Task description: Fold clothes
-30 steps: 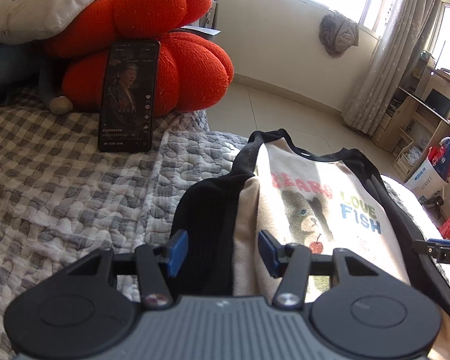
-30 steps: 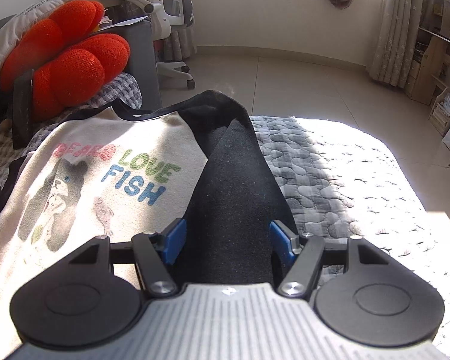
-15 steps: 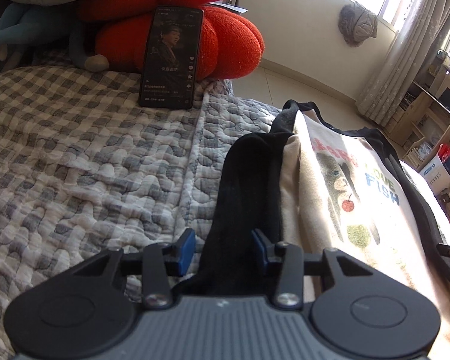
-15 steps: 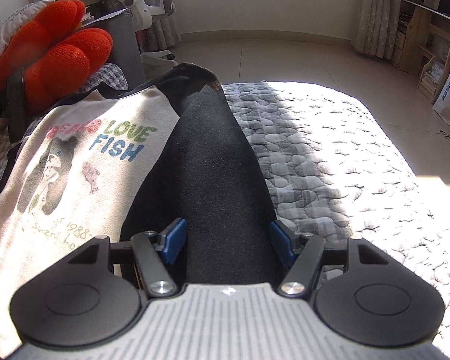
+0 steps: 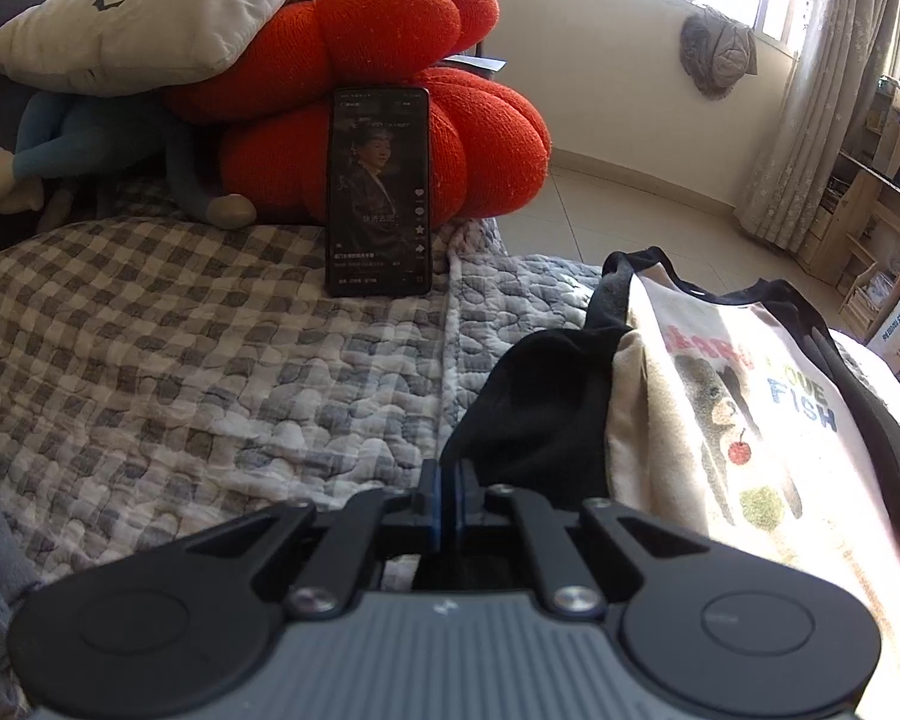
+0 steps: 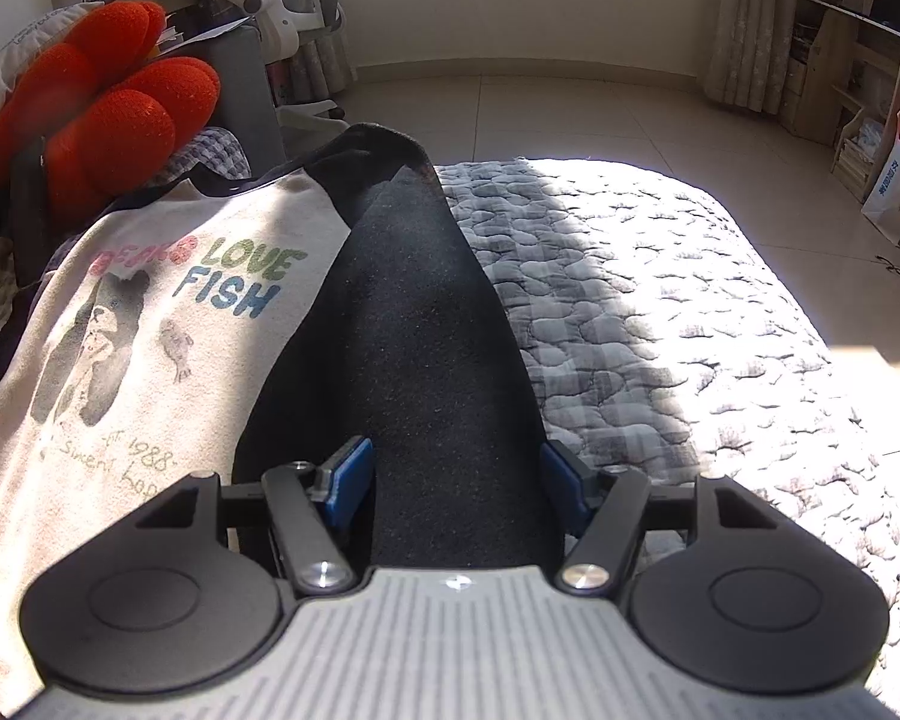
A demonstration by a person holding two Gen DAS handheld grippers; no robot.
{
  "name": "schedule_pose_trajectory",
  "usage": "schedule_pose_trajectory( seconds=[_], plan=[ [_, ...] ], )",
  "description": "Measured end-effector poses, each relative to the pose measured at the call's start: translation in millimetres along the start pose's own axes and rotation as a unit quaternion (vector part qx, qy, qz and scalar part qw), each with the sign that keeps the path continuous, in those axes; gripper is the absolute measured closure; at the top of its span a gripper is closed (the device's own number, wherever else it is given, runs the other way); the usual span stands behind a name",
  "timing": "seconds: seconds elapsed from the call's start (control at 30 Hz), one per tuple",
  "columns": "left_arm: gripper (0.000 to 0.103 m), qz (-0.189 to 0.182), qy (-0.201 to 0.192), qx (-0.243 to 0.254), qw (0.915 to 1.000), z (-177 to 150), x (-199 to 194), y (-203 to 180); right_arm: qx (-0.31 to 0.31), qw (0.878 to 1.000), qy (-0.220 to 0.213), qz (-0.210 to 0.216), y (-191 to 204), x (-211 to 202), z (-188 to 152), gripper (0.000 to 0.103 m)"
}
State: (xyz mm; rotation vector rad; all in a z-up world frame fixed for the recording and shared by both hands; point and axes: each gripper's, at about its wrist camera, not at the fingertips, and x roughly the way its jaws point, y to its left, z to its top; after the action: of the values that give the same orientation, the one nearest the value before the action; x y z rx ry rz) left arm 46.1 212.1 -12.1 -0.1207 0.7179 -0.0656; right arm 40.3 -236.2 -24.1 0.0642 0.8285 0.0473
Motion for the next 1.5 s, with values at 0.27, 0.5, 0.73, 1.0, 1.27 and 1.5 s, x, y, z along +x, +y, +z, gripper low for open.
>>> schedule_pose_trajectory(
  seconds=[0.27, 0.5, 0.73, 1.0, 1.27, 1.5],
  plan=[
    [0.099, 0.081, -0.063, 0.028, 0.9943, 35.7, 4.3, 8.0, -0.007, 1.000, -0.001, -0.002, 1.5, 0.4, 1.3, 0.037],
    [0.099, 0.157, -0.112, 0.077, 0.9782, 54.3, 8.0, 9.4, -0.005, 1.000, -0.004, -0.004, 0.3, 0.4, 2.8, 0.037],
    [0.098, 0.177, -0.081, 0.071, 0.9783, 65.0, 44.7, 26.4, -0.005, 1.000, -0.008, -0.002, 2.2, -2.7, 5.4, 0.037],
    [0.069, 0.113, -0.028, 0.001, 0.9932, 41.5, 37.7, 31.8, -0.017, 1.000, -0.010, 0.010, 6.0, -22.7, 8.5, 0.037],
    [0.063, 0.021, 0.013, -0.051, 0.9984, 9.7, 4.2, 22.4, -0.003, 0.999, 0.029, 0.027, -4.0, -28.0, -5.7, 0.037],
    [0.061, -0.044, 0.051, -0.063, 0.9957, -17.3, -15.1, 7.9, -0.016, 0.999, 0.035, 0.033, -5.3, -26.2, -19.0, 0.077]
  ],
)
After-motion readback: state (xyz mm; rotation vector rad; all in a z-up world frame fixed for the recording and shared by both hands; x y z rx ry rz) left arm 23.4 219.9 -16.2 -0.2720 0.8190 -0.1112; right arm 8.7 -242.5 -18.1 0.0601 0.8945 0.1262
